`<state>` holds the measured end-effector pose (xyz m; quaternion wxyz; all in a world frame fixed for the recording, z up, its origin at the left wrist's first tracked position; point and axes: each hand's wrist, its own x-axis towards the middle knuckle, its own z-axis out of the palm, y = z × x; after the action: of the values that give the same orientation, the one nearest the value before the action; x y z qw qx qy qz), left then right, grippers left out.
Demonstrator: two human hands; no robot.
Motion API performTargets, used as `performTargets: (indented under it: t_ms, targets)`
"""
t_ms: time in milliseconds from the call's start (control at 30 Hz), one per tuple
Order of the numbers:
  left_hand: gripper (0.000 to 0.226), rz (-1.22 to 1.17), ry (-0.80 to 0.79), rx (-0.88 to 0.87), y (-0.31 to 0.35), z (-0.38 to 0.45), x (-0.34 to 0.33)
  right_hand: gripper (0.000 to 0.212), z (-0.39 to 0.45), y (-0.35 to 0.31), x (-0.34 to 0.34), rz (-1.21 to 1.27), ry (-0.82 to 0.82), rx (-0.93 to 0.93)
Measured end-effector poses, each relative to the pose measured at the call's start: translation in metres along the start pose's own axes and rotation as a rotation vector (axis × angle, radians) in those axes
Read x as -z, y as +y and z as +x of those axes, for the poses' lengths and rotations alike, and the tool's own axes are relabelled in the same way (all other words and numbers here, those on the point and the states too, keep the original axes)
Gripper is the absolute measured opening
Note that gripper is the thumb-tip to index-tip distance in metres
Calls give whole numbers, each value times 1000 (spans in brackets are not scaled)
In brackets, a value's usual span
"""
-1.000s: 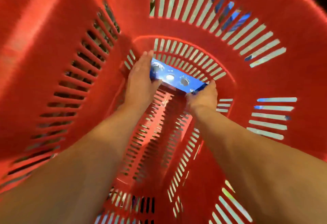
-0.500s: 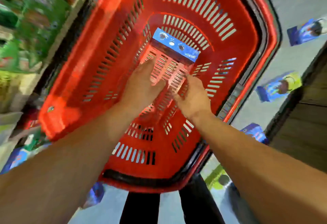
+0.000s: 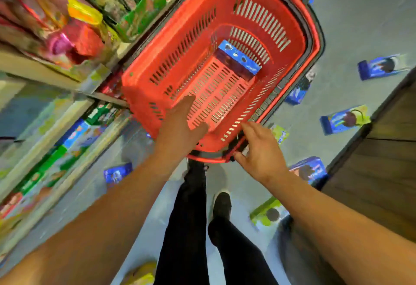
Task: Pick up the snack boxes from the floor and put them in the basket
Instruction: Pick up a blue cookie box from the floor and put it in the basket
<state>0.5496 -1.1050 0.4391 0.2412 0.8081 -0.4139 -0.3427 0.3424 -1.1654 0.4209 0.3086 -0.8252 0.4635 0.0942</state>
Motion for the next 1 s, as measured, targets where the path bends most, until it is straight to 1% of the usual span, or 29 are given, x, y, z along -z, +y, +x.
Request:
performTargets:
  t_ms: [100, 200, 333, 500, 567, 667, 800, 1000]
  targets:
    - [72, -41, 57, 42, 0, -55, 7, 79, -46, -3, -4, -50, -45, 29]
    - [63, -103, 65, 93, -1, -103, 18, 79, -77, -17, -11, -96, -88, 90]
    - [69, -64, 55, 196, -24, -157, 27, 80, -105, -42, -27, -145, -144, 144]
    - [71, -66, 55, 311, -75, -198, 33, 80, -124, -78, -63, -156, -201, 193]
    - [72, -40, 47, 343, -101, -205, 34, 80, -122, -89, -82, -166, -222, 200]
    - [76, -28, 10, 392, -144, -207, 34, 81, -111, -101, -113, -155, -244, 162]
    - [77, -116, -14, 453, -198, -202, 32, 82, -90, -113, -155, -149, -257, 99]
    - [79, -18, -51, 445, -271, -168, 22, 81, -49, -124, -219, -93, -249, -10]
